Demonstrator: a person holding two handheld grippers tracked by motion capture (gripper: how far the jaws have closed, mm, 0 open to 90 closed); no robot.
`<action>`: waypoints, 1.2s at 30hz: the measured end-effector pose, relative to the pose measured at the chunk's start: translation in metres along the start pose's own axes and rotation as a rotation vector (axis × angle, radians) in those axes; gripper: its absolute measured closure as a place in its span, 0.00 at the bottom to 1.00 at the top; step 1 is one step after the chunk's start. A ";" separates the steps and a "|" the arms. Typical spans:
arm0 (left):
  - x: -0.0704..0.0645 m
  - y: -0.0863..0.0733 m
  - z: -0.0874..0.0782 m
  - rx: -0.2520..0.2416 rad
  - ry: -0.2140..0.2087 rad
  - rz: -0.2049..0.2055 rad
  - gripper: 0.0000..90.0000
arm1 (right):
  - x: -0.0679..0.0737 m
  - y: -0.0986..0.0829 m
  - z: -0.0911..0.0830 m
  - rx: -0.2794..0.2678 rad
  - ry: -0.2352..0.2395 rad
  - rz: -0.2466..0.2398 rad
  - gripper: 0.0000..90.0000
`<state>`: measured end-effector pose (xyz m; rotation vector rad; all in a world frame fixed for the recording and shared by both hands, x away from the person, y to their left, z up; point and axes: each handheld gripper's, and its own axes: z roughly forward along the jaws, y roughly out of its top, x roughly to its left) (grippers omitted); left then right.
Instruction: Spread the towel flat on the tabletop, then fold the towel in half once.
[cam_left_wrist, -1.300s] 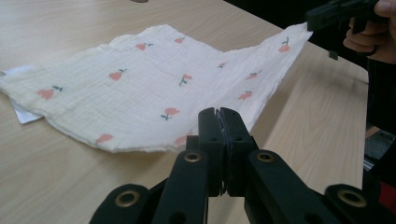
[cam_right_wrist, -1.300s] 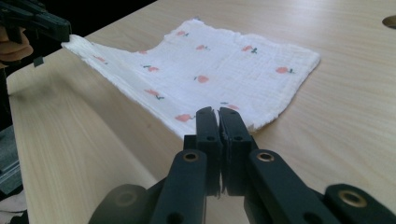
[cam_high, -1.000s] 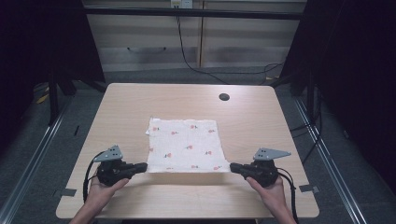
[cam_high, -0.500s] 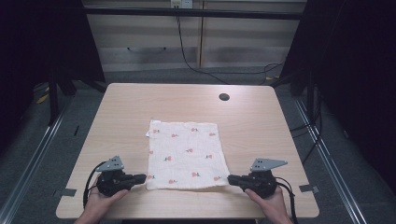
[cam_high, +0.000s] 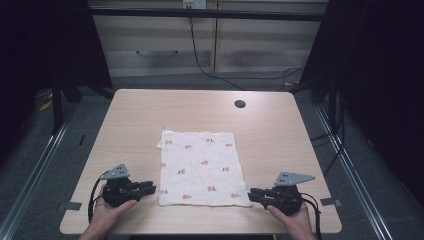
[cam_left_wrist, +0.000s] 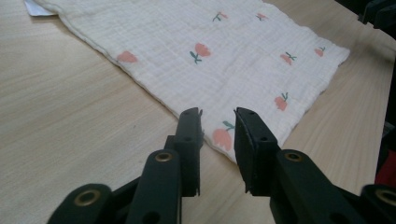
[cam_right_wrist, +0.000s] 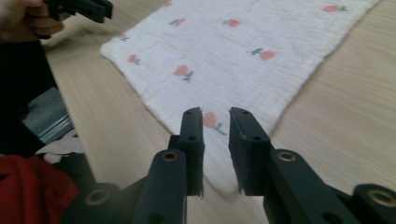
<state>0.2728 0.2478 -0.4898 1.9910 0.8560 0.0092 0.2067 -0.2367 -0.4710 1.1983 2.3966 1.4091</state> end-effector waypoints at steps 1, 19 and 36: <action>0.001 0.001 0.000 0.000 0.003 -0.004 0.75 | -0.003 0.000 0.000 -0.005 0.008 0.008 0.83; 0.030 0.044 0.016 -0.018 0.043 -0.022 0.62 | -0.034 0.058 0.043 -0.014 -0.046 -0.058 0.67; 0.046 0.065 0.077 0.075 0.057 0.009 0.68 | -0.064 0.082 0.107 0.074 -0.057 -0.068 0.71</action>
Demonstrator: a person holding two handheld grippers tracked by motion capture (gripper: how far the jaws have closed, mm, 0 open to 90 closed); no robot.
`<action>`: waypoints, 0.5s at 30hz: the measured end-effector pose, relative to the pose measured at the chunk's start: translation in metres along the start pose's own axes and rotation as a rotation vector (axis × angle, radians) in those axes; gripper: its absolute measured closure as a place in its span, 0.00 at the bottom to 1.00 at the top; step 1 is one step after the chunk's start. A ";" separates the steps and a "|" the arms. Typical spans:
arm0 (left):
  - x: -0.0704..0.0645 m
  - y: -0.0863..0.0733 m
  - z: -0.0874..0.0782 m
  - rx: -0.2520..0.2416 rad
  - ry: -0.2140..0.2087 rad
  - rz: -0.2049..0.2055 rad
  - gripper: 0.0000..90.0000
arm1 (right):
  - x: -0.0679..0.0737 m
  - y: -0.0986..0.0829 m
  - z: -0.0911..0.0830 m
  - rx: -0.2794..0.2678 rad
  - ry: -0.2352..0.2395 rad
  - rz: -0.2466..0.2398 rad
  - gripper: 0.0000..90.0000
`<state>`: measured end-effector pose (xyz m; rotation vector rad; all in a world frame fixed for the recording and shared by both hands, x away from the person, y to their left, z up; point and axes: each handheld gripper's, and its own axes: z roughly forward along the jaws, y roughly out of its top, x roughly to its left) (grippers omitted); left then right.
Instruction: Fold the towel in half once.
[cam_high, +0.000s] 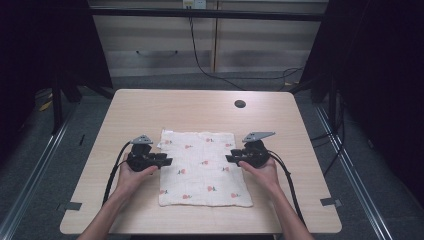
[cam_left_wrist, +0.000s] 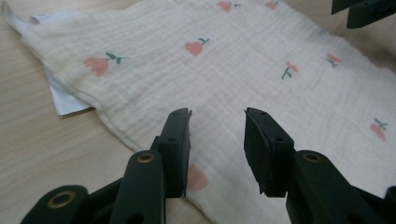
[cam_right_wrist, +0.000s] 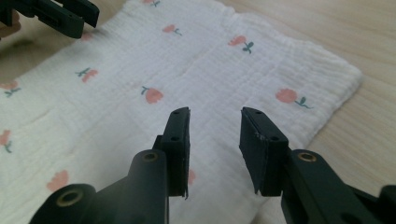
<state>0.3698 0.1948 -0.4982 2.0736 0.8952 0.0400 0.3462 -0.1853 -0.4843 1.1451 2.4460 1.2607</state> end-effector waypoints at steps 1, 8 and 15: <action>0.000 0.000 0.002 0.007 0.004 0.007 0.68 | -0.001 0.000 0.004 0.006 0.004 -0.003 0.72; -0.004 -0.003 0.009 0.017 0.011 0.034 0.68 | 0.002 -0.007 0.021 0.079 -0.015 -0.034 0.71; -0.005 -0.010 0.007 -0.005 -0.008 0.034 0.72 | 0.009 -0.014 0.017 0.080 -0.003 -0.046 0.73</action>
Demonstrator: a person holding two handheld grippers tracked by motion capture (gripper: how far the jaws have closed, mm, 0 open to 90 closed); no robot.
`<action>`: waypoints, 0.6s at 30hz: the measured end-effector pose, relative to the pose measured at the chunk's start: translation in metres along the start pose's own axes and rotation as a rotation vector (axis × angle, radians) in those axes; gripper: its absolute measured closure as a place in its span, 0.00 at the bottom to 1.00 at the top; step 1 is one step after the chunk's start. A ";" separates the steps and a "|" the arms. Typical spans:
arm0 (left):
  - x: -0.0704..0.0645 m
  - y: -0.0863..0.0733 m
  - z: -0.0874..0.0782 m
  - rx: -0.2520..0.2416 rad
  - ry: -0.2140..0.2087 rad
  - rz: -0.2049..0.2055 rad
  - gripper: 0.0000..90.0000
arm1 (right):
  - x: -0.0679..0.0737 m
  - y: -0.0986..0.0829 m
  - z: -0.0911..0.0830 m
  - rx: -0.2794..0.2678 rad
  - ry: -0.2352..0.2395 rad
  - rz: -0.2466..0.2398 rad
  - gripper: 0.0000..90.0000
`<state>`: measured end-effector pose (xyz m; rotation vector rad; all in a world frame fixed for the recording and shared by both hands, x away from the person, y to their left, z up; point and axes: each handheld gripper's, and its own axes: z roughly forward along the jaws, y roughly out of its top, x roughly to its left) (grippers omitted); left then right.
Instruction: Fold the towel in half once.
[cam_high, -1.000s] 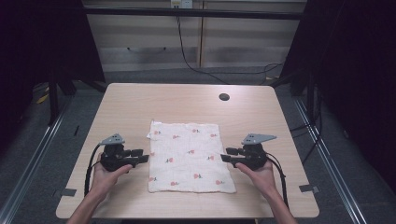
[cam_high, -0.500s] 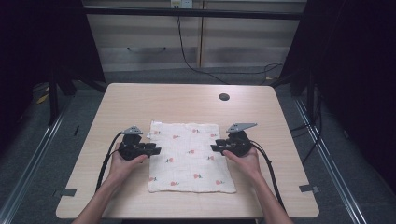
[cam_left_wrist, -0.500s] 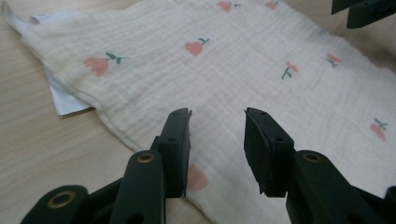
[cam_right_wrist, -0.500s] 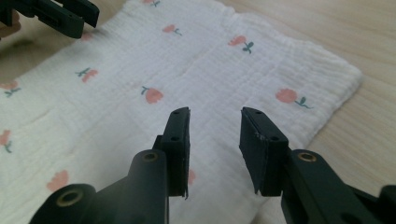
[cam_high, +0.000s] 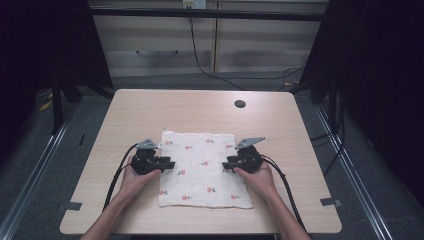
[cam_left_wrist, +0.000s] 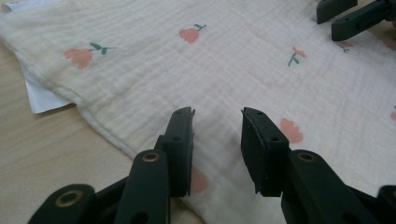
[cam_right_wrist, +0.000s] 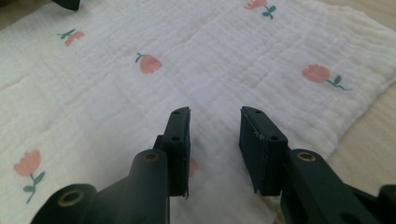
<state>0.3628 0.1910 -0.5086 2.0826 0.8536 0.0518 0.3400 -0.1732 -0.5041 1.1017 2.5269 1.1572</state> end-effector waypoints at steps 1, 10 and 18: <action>-0.001 -0.001 -0.001 -0.003 0.000 0.010 0.73 | 0.001 -0.002 -0.002 0.002 0.004 -0.009 0.74; -0.018 -0.013 -0.008 0.005 -0.004 0.048 0.75 | 0.012 -0.017 -0.019 0.027 0.009 -0.013 0.75; -0.033 -0.023 -0.016 0.016 -0.021 0.056 0.75 | 0.023 -0.028 -0.031 0.044 0.012 -0.021 0.75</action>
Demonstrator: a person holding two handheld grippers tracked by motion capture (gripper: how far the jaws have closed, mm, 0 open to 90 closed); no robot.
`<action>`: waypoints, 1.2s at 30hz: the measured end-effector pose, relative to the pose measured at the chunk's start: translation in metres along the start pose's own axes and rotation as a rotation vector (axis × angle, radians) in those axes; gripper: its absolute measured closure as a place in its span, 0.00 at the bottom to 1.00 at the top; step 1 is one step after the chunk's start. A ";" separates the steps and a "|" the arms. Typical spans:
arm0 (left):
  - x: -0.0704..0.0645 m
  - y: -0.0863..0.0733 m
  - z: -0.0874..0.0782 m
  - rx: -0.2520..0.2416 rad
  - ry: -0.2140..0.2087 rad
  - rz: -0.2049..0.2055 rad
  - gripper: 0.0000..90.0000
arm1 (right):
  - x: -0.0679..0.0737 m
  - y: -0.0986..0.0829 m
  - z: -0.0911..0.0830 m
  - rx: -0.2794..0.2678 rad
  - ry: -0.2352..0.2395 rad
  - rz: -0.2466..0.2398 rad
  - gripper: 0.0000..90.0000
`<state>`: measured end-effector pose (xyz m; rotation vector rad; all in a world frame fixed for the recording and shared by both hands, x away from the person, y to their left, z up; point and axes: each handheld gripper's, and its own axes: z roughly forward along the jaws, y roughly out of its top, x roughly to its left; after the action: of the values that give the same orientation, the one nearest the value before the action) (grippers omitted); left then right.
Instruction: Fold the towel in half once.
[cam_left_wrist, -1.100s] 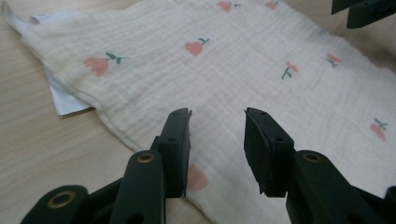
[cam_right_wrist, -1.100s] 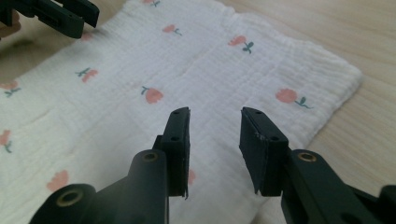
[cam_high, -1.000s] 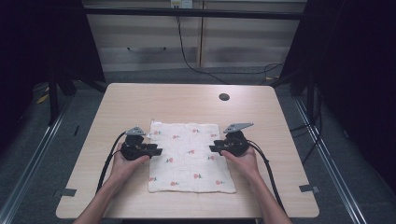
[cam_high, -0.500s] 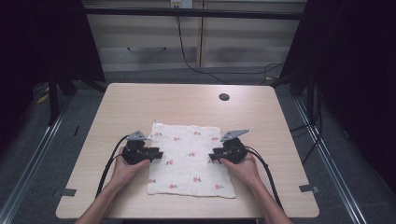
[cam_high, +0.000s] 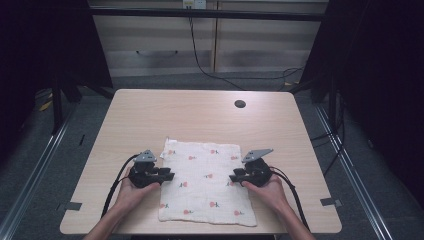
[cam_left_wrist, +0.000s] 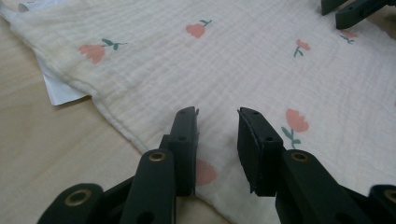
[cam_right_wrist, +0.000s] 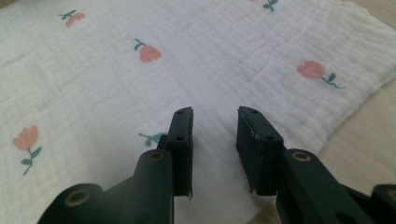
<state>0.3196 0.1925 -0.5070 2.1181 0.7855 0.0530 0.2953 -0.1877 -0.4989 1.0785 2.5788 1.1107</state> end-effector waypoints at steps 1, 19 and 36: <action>-0.002 -0.001 -0.001 0.002 0.003 0.001 0.75 | 0.002 -0.002 -0.002 0.002 0.012 -0.001 0.75; -0.003 -0.002 -0.003 0.015 -0.004 0.029 0.79 | -0.072 0.030 0.001 -0.091 -0.051 0.128 0.75; -0.004 -0.001 -0.003 0.016 -0.008 0.033 0.77 | -0.080 0.035 0.024 -0.034 -0.077 0.086 0.97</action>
<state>0.3152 0.1931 -0.5056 2.1457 0.7484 0.0555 0.3828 -0.2107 -0.5046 1.2099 2.4668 1.1049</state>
